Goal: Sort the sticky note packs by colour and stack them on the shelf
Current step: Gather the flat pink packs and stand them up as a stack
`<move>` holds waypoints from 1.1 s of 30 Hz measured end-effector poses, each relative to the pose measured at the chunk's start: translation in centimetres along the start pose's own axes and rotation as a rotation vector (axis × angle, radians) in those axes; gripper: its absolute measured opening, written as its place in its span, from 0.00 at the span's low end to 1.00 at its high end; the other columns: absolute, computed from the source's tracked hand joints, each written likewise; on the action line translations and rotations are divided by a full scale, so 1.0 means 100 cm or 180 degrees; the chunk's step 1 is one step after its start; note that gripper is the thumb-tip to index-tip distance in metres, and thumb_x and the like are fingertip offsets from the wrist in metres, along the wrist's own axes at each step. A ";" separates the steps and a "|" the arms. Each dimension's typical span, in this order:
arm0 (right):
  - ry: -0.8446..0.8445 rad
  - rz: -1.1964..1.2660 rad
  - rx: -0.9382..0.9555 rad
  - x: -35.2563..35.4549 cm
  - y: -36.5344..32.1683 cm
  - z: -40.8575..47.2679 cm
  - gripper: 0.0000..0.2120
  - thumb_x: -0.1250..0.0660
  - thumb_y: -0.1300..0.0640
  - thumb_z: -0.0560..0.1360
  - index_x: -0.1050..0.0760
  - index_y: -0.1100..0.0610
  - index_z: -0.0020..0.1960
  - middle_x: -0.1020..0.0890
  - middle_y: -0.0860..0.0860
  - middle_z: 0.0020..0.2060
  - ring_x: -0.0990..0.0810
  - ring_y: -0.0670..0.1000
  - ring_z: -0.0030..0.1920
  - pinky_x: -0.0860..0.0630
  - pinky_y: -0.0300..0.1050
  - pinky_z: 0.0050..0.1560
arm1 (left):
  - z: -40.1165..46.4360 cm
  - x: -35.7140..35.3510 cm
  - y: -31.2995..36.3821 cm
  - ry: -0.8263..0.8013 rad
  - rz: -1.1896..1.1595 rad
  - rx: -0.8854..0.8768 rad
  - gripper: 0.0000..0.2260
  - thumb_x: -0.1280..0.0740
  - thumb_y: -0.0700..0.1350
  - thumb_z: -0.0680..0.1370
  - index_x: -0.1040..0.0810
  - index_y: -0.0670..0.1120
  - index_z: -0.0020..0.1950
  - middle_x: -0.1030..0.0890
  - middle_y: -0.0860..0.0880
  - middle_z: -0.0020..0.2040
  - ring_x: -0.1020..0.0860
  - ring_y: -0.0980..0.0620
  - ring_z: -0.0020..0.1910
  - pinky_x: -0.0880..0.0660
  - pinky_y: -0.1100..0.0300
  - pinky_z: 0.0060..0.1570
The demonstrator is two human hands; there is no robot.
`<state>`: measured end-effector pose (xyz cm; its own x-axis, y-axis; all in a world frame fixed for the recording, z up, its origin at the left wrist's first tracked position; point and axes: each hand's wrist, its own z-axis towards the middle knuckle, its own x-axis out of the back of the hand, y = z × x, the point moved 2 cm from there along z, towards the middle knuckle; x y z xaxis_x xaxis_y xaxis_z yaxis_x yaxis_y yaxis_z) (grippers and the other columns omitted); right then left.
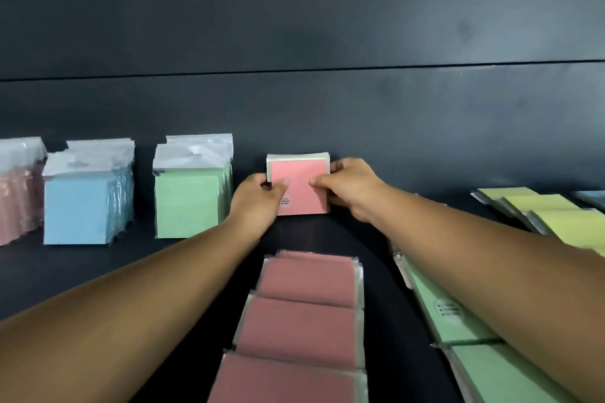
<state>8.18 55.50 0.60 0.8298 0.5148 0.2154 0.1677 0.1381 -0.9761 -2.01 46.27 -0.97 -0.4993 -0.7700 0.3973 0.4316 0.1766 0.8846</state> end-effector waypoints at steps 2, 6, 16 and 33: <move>-0.0020 -0.0089 0.0051 -0.001 0.002 0.002 0.10 0.29 0.62 0.71 0.30 0.56 0.36 0.18 0.60 0.50 0.19 0.60 0.54 0.23 0.58 0.57 | 0.000 0.000 0.000 0.0031 0.0051 0.0033 0.15 0.37 0.49 0.78 0.25 0.42 0.60 0.23 0.50 0.47 0.26 0.52 0.44 0.34 0.64 0.42; -0.0023 -0.0669 0.0053 -0.001 0.005 0.003 0.12 0.29 0.53 0.71 0.30 0.56 0.34 0.18 0.59 0.48 0.19 0.59 0.53 0.24 0.56 0.58 | -0.001 0.001 -0.001 0.0009 0.0200 0.0003 0.15 0.38 0.50 0.78 0.25 0.41 0.59 0.23 0.49 0.47 0.26 0.51 0.44 0.34 0.64 0.44; -0.0085 -0.1147 0.0112 -0.001 -0.001 0.000 0.14 0.29 0.48 0.70 0.29 0.57 0.37 0.18 0.60 0.45 0.20 0.58 0.44 0.23 0.55 0.57 | -0.001 0.005 0.002 0.0024 0.0520 0.0169 0.19 0.40 0.52 0.79 0.26 0.39 0.61 0.22 0.42 0.58 0.24 0.43 0.56 0.32 0.60 0.49; -0.0888 -0.2320 -0.1062 0.020 -0.033 -0.095 0.28 0.42 0.41 0.77 0.29 0.67 0.58 0.24 0.60 0.40 0.21 0.54 0.32 0.22 0.39 0.28 | -0.058 0.039 0.018 -0.2562 0.1240 -0.0220 0.05 0.33 0.50 0.75 0.22 0.51 0.50 0.24 0.55 0.44 0.28 0.59 0.44 0.31 0.66 0.46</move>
<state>14.30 48.05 4.02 0.2991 0.5897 0.7501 0.7941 0.2820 -0.5384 1.22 40.07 0.76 -0.6723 0.0045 0.7402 0.7118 0.2783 0.6449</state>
